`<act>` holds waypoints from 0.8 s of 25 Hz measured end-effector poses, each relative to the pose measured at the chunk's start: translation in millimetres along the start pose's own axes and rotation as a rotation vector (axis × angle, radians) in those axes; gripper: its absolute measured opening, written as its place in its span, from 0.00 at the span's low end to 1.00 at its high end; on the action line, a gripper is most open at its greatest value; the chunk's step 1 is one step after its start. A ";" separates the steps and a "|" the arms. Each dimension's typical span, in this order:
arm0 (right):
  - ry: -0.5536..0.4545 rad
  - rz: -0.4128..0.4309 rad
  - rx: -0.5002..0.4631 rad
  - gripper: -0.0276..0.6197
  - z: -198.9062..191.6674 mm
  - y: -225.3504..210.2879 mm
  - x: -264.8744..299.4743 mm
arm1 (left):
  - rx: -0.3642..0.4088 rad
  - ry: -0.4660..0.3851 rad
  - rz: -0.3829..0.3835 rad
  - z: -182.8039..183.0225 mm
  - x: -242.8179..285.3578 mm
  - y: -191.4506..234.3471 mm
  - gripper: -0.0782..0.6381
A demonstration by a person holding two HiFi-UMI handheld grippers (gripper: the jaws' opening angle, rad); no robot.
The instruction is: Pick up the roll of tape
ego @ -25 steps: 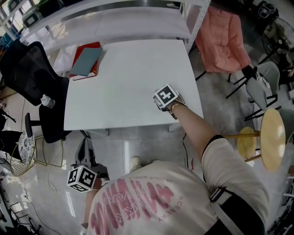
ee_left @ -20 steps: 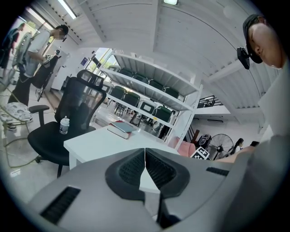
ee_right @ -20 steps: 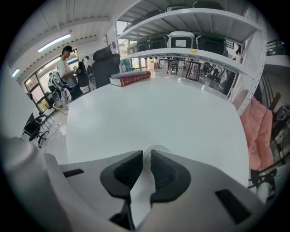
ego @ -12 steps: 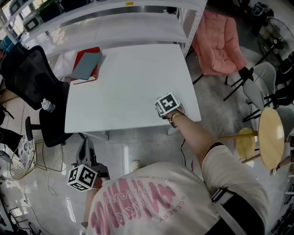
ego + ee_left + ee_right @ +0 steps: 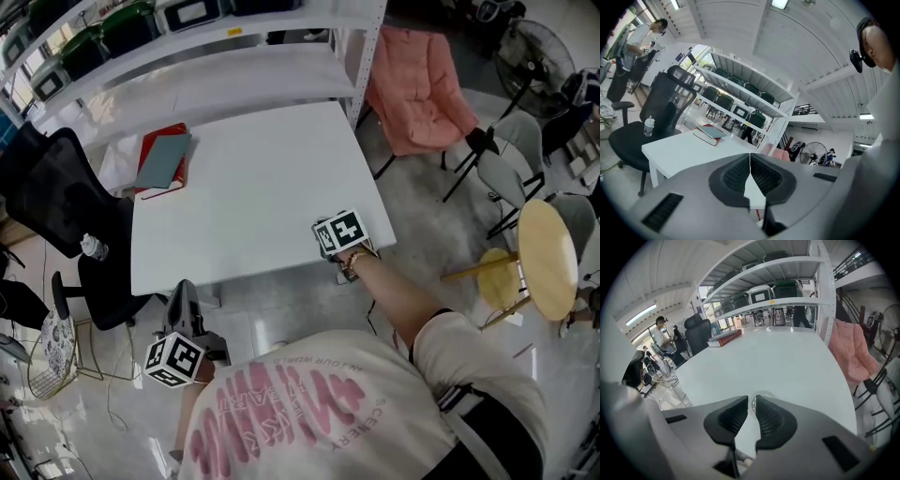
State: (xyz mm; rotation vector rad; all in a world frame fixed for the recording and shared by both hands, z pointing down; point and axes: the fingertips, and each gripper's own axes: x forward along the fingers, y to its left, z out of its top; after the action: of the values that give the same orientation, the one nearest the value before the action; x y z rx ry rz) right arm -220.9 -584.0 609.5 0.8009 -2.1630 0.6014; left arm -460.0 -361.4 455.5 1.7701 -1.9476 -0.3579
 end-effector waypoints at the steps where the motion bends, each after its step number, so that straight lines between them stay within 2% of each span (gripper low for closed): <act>1: -0.015 0.002 0.016 0.14 0.0 1.3 -5.3 | 0.000 0.001 -0.013 0.8 3.4 -3.3 0.14; 9: -0.150 0.026 0.129 0.14 17.4 2.3 -56.4 | 0.007 0.002 -0.123 6.7 34.0 -40.2 0.14; 20: -0.403 0.043 0.214 0.14 52.7 5.6 -140.5 | 0.048 -0.025 -0.211 24.7 59.4 -84.8 0.14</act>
State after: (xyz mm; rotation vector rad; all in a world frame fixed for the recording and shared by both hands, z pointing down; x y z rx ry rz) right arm -175.4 -563.6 467.9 1.0671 -2.5133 0.7550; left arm -402.7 -433.8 402.5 2.0174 -1.8039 -0.4091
